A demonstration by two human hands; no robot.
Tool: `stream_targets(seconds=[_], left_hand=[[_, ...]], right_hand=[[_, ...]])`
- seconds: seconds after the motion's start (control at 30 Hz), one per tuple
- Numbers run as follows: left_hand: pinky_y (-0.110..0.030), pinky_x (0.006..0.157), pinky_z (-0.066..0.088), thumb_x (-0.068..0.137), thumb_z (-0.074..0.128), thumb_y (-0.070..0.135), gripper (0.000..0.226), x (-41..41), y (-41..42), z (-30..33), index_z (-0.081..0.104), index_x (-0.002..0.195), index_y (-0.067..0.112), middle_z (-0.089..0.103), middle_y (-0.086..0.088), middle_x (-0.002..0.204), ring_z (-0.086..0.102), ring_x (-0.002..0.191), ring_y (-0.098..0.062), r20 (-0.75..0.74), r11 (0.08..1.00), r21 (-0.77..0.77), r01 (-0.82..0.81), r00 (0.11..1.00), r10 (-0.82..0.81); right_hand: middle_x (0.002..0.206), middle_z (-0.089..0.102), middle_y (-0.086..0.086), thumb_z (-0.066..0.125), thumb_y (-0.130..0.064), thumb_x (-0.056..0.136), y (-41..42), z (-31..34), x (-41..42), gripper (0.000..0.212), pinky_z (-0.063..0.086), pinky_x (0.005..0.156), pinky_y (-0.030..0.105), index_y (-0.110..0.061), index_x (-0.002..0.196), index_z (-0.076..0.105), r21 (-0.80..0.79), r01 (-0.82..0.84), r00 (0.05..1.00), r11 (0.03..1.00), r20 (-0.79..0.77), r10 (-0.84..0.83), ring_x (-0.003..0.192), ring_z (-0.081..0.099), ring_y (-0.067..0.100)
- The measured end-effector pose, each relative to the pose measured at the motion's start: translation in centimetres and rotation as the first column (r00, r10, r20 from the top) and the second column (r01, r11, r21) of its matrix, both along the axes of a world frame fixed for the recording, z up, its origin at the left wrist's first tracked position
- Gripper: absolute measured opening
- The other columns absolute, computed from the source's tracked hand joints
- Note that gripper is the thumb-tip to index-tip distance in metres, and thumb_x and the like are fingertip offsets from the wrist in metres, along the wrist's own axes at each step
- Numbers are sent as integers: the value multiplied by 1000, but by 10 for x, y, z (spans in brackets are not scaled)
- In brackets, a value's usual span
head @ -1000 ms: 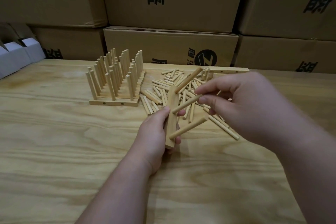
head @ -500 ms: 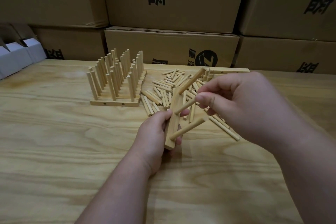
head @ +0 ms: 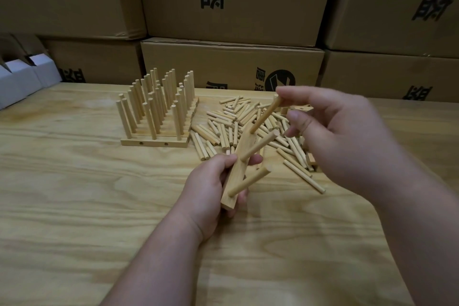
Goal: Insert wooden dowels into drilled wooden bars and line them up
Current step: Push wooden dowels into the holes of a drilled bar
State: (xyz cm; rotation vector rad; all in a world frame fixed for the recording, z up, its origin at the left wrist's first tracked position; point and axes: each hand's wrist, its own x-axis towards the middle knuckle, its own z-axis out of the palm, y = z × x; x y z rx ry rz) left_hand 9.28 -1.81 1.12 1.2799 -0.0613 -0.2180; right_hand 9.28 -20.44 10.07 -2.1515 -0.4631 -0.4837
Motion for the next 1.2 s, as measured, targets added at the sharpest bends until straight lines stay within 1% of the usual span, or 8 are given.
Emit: stream_targets(seconds=[0.17,0.33,0.53,0.63,0.73,0.87,1.03,1.2], left_hand=[[-28,38,27,103,30,27,52,-1,1,1,70,120,-1,63,5,53,42,37,-11,-3,996,-18,92,996,-92],[-26,37,28,102,20,37,68,0,5,0,76,110,0,54,-15,48,42,35,-18,15,984,-94,154,988,-153],[-23,38,32,90,25,40,71,1,9,0,73,106,-11,70,-32,78,38,34,-22,101,957,-244,154,986,-133],[-24,39,30,99,17,38,73,3,6,-4,69,110,-11,73,-23,75,40,33,-17,102,982,-179,51,994,-33],[-25,42,30,101,14,36,71,7,0,-6,81,95,14,69,-16,65,34,36,-14,26,999,-41,28,999,-27],[-20,43,34,97,29,40,47,8,-8,-10,76,89,34,69,-3,62,42,38,-11,133,967,244,-78,990,46],[-22,50,42,90,50,53,24,1,-11,-11,71,91,42,71,5,63,50,45,-6,183,918,394,-47,983,-28],[-24,56,44,96,52,42,23,-3,-16,-10,70,83,38,68,10,58,56,52,-3,232,881,471,-37,969,-84]], right_hand=[[100,66,-21,60,-17,98,0,0,1,40,54,63,22,-45,127,62,-28,-10,1000,1000,21,10,87,66,2],[97,72,-21,59,-11,98,-1,0,2,28,55,69,16,-37,100,70,38,-72,997,997,10,72,89,69,0],[92,74,-20,63,-12,96,-3,4,1,22,60,72,28,-31,99,73,73,-23,995,997,94,16,88,71,2],[89,74,-22,65,-14,95,-6,5,2,19,61,73,25,-31,99,73,83,2,995,997,98,-10,86,71,-2],[84,74,-21,66,-15,94,-5,3,2,20,60,71,21,-34,94,72,103,11,997,995,75,-19,82,72,-3],[78,75,-18,69,-14,93,1,-1,2,20,60,68,20,-32,87,74,134,40,998,990,50,-47,76,72,-1],[79,75,-19,68,-13,94,24,-6,4,21,60,63,22,-32,88,74,142,62,998,988,-3,-62,75,72,-1],[76,73,-22,67,-19,95,73,-1,29,23,62,68,30,-38,83,70,37,6,999,999,-42,-5,73,71,-4]])
